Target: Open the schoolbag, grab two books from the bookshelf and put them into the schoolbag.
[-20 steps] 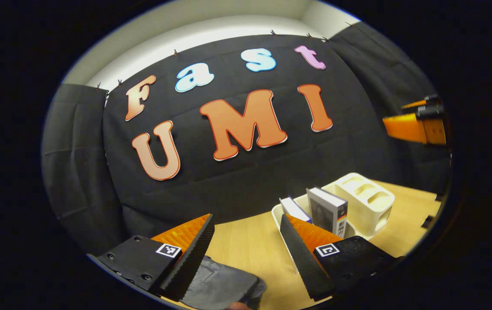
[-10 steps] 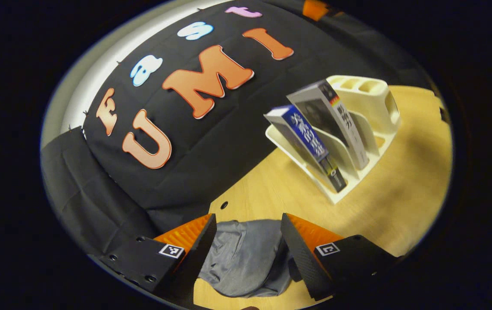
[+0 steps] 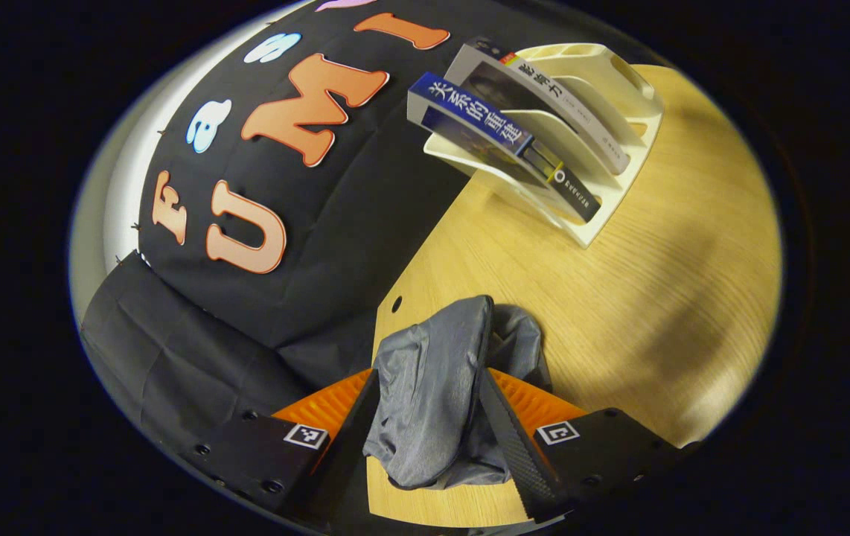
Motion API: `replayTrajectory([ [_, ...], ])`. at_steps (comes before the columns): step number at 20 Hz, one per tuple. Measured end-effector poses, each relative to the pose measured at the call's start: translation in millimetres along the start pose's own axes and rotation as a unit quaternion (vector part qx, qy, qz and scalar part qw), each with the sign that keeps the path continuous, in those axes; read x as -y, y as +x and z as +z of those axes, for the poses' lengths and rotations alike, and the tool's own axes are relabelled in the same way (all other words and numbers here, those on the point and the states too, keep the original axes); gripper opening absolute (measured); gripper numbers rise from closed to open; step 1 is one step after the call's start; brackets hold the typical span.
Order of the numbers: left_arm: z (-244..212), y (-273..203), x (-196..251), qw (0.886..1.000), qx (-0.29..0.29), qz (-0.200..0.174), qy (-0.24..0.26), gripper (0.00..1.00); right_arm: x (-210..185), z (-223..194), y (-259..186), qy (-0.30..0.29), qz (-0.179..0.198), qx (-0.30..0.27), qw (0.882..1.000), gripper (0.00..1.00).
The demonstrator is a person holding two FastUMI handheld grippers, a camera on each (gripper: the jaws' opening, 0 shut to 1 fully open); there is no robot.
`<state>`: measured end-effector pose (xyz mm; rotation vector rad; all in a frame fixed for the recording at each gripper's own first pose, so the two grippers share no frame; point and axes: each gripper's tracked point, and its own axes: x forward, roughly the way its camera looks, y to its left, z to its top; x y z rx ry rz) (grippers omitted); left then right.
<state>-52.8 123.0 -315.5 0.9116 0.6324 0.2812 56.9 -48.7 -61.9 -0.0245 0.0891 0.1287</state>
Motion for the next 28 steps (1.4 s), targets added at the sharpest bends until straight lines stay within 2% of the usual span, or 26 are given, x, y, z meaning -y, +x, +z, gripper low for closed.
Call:
replayTrajectory([
  [5,-20,16,-3,0.999,-0.033,0.024,0.016,0.82,-1,1,-1,-0.008,0.015,0.003,1.0,0.97],
  [6,-21,16,-9,0.999,-0.032,0.037,0.021,0.76,0,2,-3,-0.012,0.015,0.006,1.0,0.97],
  [7,-19,18,-16,0.998,-0.031,0.049,0.025,0.76,1,4,-3,-0.016,0.016,0.008,1.0,0.97],
  [8,-17,17,-22,0.998,-0.028,0.056,0.024,0.7,3,3,-4,-0.019,0.016,0.009,1.0,0.98],
  [12,-18,31,-30,0.998,-0.033,0.052,0.028,0.56,5,6,-5,-0.013,0.018,0.011,1.0,0.97],
  [15,-19,39,-45,0.998,-0.039,0.055,0.011,0.46,5,8,-5,-0.011,0.018,0.016,1.0,0.97],
  [16,-20,43,-50,0.998,-0.042,0.052,0.006,0.37,5,9,-6,-0.011,0.018,0.017,1.0,0.97],
  [22,-19,53,-81,0.999,-0.024,0.029,-0.024,0.12,0,8,-7,-0.013,-0.005,0.011,1.0,0.98],
  [26,-19,57,-115,0.998,0.004,-0.004,-0.065,0.09,-30,17,-2,-0.018,-0.027,0.008,0.999,0.98],
  [28,-20,62,-129,0.996,0.019,-0.032,-0.087,0.09,-45,22,-2,-0.028,-0.045,0.006,0.999,0.98],
])
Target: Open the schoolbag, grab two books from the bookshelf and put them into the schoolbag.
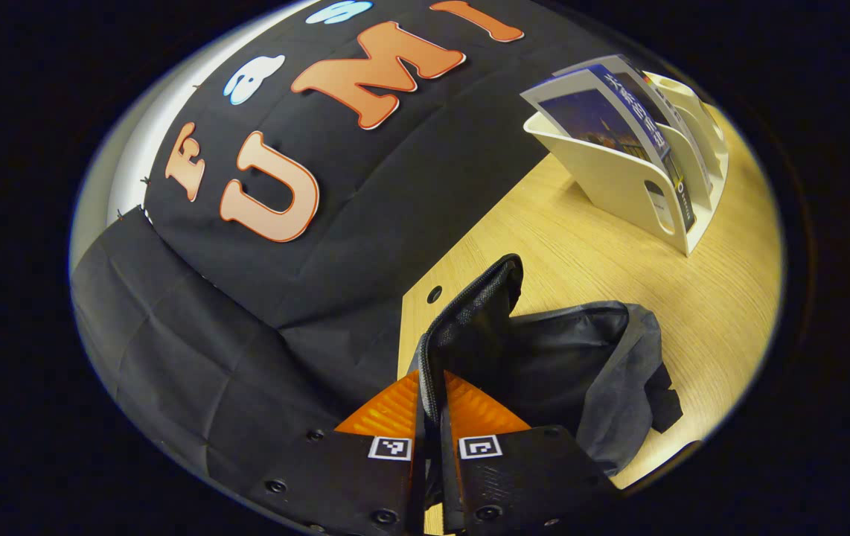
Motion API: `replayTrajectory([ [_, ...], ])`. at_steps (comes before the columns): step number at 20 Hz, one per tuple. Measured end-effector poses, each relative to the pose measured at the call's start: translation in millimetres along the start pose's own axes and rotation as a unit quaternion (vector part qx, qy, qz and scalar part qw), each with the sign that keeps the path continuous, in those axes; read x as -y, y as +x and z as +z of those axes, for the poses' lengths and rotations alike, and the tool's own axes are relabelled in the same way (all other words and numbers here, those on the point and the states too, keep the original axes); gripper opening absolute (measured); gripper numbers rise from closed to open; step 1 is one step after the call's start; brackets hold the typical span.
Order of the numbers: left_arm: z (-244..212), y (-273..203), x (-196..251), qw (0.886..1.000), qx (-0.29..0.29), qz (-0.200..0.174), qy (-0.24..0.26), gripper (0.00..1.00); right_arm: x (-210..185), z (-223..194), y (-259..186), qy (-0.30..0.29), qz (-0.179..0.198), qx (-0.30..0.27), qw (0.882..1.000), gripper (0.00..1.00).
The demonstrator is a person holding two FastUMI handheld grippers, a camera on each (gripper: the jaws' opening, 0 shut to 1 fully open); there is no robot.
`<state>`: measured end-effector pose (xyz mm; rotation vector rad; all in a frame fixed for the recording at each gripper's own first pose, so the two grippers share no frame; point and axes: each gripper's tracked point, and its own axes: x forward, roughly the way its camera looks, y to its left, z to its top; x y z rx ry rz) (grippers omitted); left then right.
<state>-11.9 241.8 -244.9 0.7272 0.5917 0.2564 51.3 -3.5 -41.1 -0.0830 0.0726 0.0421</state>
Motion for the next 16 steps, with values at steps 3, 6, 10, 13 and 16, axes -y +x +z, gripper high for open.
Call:
replayTrajectory([
  [3,9,6,-30,0.999,0.026,-0.028,-0.023,0.08,-27,13,-4,-0.001,-0.014,-0.003,1.0,0.97],
  [6,11,11,-40,0.995,0.04,-0.082,-0.05,0.06,-55,21,-6,-0.008,-0.017,-0.009,1.0,0.97],
  [10,11,17,-53,0.984,0.042,-0.152,-0.088,0.06,-93,24,-8,-0.018,-0.011,-0.026,0.999,0.97],
  [13,17,23,-66,0.972,0.045,-0.202,-0.11,0.06,-110,23,-4,-0.033,-0.019,-0.05,0.998,0.97],
  [16,22,25,-78,0.959,0.048,-0.253,-0.118,0.06,-127,23,1,-0.039,-0.022,-0.079,0.996,0.97],
])
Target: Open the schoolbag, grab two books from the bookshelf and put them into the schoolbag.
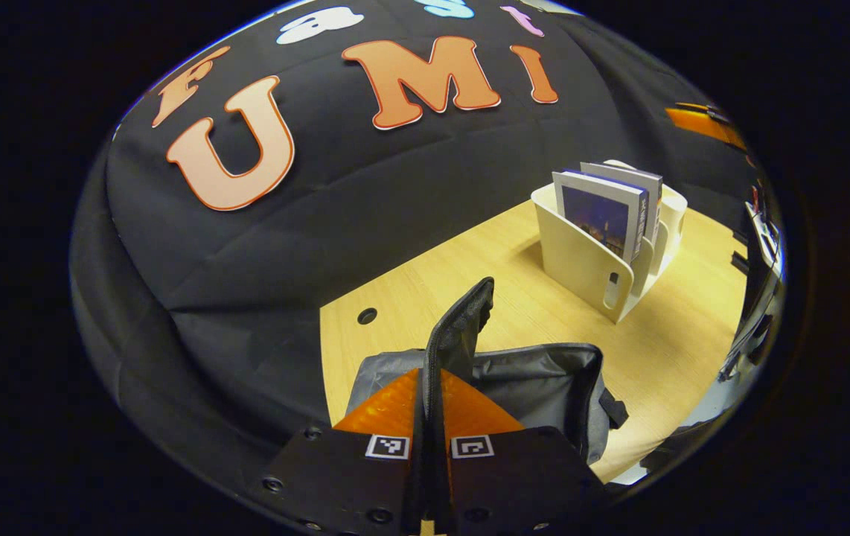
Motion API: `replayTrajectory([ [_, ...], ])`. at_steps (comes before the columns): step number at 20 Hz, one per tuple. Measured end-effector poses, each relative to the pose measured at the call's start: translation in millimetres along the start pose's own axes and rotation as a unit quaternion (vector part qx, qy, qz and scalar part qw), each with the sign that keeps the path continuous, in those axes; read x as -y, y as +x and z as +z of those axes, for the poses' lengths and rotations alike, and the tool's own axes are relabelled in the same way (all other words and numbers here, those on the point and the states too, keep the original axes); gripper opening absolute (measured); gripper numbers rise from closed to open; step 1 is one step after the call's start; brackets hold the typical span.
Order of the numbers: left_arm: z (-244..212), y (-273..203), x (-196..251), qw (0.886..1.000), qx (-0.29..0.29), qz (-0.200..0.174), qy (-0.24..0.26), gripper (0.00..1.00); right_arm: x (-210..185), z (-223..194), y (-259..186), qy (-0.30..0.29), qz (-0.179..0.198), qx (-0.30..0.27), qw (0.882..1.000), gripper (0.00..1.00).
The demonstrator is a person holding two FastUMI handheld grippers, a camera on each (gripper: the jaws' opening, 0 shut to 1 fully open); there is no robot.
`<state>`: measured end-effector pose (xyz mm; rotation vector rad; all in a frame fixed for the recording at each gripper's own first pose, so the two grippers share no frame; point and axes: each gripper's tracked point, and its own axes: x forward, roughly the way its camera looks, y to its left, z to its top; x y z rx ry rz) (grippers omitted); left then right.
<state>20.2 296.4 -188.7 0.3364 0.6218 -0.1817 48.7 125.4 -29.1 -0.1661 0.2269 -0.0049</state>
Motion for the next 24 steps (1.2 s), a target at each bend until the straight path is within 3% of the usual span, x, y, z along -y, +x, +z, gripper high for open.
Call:
replayTrajectory([
  [7,15,-1,-26,0.995,-0.037,-0.086,-0.036,0.06,-33,1,26,0.003,0.031,-0.098,0.995,0.98],
  [11,24,4,-36,0.994,-0.04,-0.09,-0.044,0.06,-51,-10,41,-0.016,0.08,-0.153,0.985,0.99],
  [17,30,3,-38,0.994,-0.059,-0.088,-0.04,0.06,-78,-39,76,0.013,0.151,-0.273,0.95,0.99],
  [22,34,2,-37,0.993,-0.072,-0.079,-0.041,0.06,-94,-69,105,-0.012,0.181,-0.352,0.918,0.99],
  [23,33,2,-35,0.993,-0.075,-0.078,-0.042,0.02,-97,-78,110,-0.016,0.183,-0.37,0.911,0.99],
  [24,34,2,-33,0.993,-0.078,-0.078,-0.042,0.06,-99,-84,116,-0.016,0.186,-0.384,0.904,0.99],
])
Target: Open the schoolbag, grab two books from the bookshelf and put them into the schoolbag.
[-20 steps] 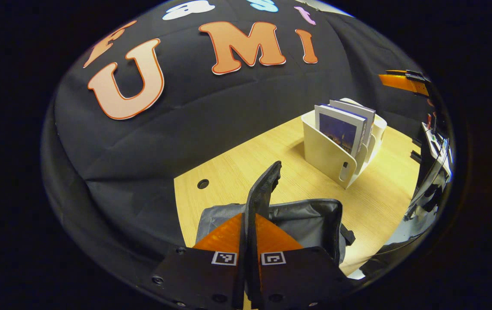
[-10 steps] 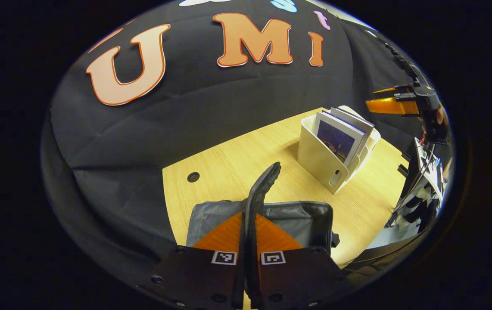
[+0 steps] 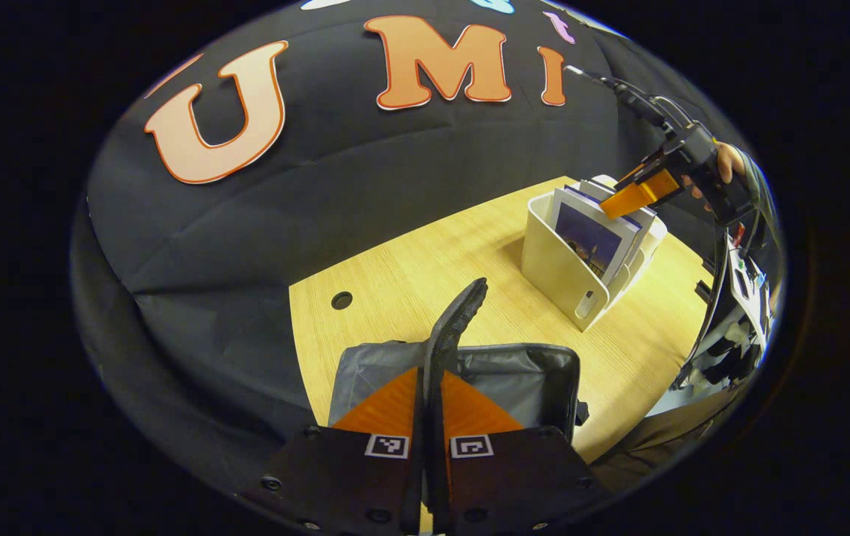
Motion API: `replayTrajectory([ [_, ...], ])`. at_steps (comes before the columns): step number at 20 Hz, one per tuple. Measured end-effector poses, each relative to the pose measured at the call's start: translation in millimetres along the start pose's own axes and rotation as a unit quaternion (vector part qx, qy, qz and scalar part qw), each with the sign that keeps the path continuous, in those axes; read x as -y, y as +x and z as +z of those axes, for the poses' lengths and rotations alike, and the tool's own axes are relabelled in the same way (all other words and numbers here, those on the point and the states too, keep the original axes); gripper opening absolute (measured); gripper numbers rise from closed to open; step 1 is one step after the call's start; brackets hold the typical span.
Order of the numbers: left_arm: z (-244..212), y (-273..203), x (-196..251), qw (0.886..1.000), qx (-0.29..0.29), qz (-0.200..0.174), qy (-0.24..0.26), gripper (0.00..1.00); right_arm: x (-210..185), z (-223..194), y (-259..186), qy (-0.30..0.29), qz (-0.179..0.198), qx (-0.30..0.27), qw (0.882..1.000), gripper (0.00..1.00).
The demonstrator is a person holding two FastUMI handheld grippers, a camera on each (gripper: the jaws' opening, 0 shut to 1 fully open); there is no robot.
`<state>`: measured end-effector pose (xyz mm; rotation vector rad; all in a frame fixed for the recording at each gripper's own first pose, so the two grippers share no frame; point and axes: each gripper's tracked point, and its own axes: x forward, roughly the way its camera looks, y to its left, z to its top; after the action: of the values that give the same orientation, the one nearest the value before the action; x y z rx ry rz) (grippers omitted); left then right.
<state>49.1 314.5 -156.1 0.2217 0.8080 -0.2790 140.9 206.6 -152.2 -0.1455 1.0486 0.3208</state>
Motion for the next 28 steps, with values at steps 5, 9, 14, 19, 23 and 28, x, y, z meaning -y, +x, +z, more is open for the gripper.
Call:
replayTrajectory([
  [5,-2,5,3,1.0,-0.018,0.011,-0.004,0.06,11,-1,41,0.032,-0.015,-0.065,0.997,0.87],
  [9,-6,7,10,0.999,-0.027,0.006,-0.017,0.06,19,-4,60,0.061,-0.032,-0.093,0.993,0.59],
  [14,-11,8,13,0.999,-0.03,-0.014,-0.002,0.06,26,0,40,0.094,-0.045,-0.076,0.992,0.31],
  [19,-16,13,18,0.999,-0.026,-0.045,-0.002,0.06,25,-22,-5,0.127,-0.039,-0.046,0.99,0.3],
  [23,-23,17,20,0.997,-0.022,-0.072,0.011,0.06,21,-52,-47,0.166,-0.039,-0.026,0.985,0.3],
  [28,-27,18,22,0.994,-0.017,-0.1,0.035,0.06,3,-92,-86,0.21,-0.042,0.0,0.977,0.29],
])
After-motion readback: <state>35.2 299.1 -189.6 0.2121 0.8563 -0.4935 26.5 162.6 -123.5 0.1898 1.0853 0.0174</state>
